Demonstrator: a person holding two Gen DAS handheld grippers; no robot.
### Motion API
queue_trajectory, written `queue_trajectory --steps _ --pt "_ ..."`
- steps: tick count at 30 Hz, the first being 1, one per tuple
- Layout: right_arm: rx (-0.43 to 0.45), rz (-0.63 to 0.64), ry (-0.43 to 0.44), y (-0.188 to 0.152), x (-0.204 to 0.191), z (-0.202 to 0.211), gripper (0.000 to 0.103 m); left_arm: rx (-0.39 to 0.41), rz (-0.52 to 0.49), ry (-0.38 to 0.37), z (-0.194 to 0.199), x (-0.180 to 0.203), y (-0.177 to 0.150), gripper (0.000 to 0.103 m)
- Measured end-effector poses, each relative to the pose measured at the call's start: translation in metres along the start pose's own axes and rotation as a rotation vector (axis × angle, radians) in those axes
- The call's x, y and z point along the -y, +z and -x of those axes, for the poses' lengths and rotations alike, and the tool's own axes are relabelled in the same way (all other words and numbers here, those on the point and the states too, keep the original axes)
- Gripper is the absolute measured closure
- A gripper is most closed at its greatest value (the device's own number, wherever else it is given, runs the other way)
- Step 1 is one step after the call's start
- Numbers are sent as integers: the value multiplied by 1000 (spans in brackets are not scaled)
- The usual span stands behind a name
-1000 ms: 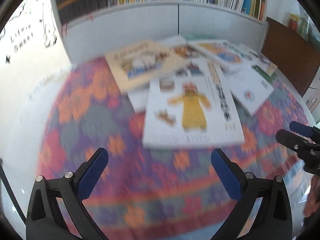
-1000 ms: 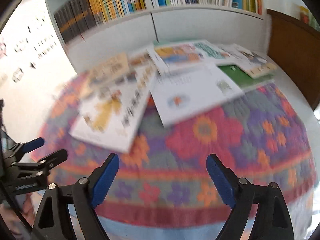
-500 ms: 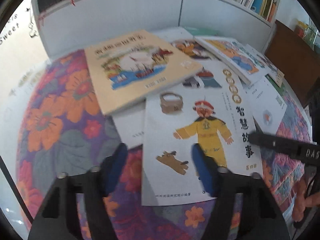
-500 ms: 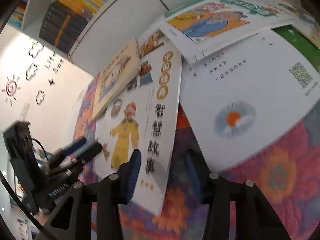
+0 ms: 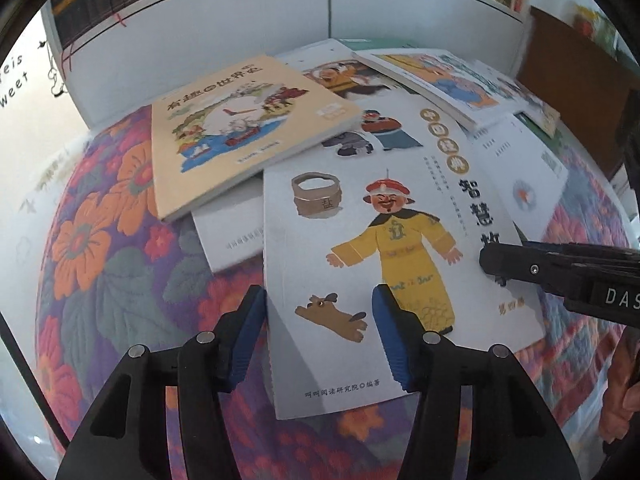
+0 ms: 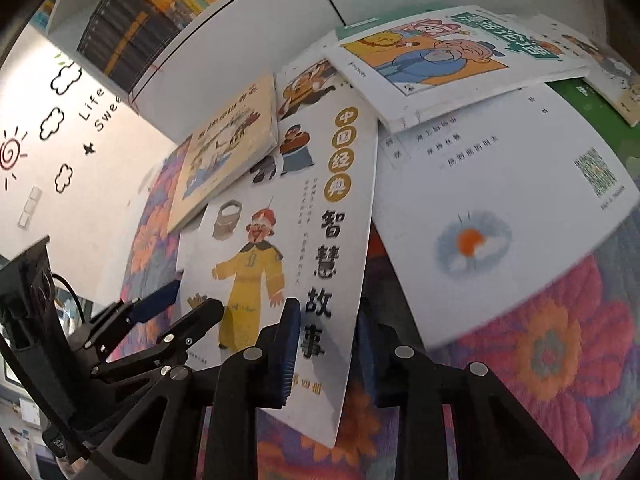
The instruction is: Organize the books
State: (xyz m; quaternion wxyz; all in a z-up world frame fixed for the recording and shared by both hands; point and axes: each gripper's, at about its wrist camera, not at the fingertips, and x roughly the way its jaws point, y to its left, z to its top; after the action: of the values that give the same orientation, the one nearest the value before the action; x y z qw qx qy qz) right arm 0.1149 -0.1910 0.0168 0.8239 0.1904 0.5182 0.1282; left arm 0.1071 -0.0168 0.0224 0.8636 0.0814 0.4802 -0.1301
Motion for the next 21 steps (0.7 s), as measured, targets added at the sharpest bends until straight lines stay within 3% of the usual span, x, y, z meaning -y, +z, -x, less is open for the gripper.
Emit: queue_trajectory --steps 6,11,13,15,21 --pt "-34 37 -24 -28 -2 14 74 -22 -35 -32 22 17 -29 51" --pt "-124 101 6 -49 8 30 73 -37 -108 -133 32 18 -51 50" --pt "-148 60 63 -44 21 28 74 -59 -37 -198 24 4 -44 50" --pt "-148 19 105 -36 31 24 75 -65 23 -232 16 -7 -35 57" --pt "-104 -18 167 -18 44 15 79 -46 75 -236 1 -16 -11 62"
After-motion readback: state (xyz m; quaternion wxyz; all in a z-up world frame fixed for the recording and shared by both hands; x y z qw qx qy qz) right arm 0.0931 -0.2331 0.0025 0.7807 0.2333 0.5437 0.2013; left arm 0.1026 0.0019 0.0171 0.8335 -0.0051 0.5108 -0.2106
